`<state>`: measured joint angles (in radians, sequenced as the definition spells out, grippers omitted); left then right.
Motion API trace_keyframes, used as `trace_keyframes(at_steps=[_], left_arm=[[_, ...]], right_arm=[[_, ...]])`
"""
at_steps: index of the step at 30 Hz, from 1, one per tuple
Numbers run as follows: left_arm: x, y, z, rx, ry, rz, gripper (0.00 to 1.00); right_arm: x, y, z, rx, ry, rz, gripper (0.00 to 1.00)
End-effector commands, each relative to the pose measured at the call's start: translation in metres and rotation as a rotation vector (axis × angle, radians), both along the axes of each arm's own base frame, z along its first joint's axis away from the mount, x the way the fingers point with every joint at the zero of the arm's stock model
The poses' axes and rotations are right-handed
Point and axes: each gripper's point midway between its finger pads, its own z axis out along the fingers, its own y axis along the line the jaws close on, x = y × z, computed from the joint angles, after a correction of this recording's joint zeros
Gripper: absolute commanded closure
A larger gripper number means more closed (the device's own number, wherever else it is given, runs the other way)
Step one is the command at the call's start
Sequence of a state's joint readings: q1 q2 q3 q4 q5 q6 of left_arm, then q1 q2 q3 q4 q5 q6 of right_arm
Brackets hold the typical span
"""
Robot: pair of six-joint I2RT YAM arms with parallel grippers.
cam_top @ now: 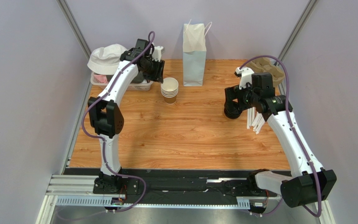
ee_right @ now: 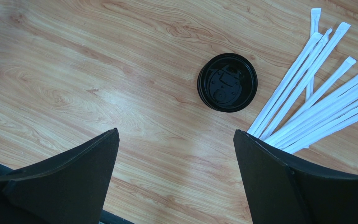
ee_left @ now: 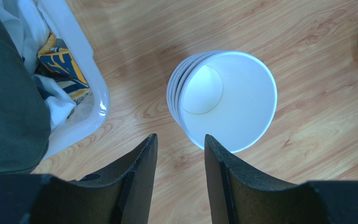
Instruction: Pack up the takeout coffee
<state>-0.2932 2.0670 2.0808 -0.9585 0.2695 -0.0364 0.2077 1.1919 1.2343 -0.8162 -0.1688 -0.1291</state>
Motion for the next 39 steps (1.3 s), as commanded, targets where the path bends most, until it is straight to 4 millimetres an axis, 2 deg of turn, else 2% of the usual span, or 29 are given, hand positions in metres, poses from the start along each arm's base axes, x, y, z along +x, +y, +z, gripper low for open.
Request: trace_keyframes(at_steps=[1, 9, 18, 20, 21, 23, 29, 35, 39], left_arm=[[0.016, -0.007, 0.011, -0.02, -0.06, 0.004, 0.51], [0.017, -0.016, -0.007, -0.058, -0.001, 0.01, 0.55], [0.019, -0.023, -0.011, -0.067, 0.009, -0.002, 0.77], [0.019, -0.024, -0.011, -0.067, 0.01, 0.0, 0.85], [0.018, -0.022, -0.011, -0.059, 0.014, 0.006, 0.93], [0.018, -0.02, -0.006, -0.052, 0.005, 0.017, 1.0], [0.008, -0.017, 0.019, -0.055, -0.015, 0.015, 1.0], [-0.005, -0.022, 0.048, -0.114, -0.042, -0.013, 1.0], [-0.009, -0.022, 0.059, -0.122, -0.046, -0.022, 1.0]], right_arm=[[0.01, -0.004, 0.019, 0.003, -0.074, -0.009, 0.0], [0.007, -0.012, 0.014, 0.001, -0.062, -0.033, 0.0], [0.006, -0.012, 0.011, 0.005, -0.051, -0.033, 0.0], [0.006, -0.013, 0.011, 0.002, -0.052, -0.035, 0.0], [0.006, -0.013, 0.011, 0.002, -0.051, -0.034, 0.0], [0.006, -0.013, 0.011, 0.001, -0.049, -0.034, 0.0], [0.006, -0.012, 0.009, 0.003, -0.041, -0.028, 0.0], [0.006, -0.008, 0.008, 0.015, -0.031, -0.016, 0.0], [0.008, -0.007, 0.01, 0.021, -0.034, -0.013, 0.0]])
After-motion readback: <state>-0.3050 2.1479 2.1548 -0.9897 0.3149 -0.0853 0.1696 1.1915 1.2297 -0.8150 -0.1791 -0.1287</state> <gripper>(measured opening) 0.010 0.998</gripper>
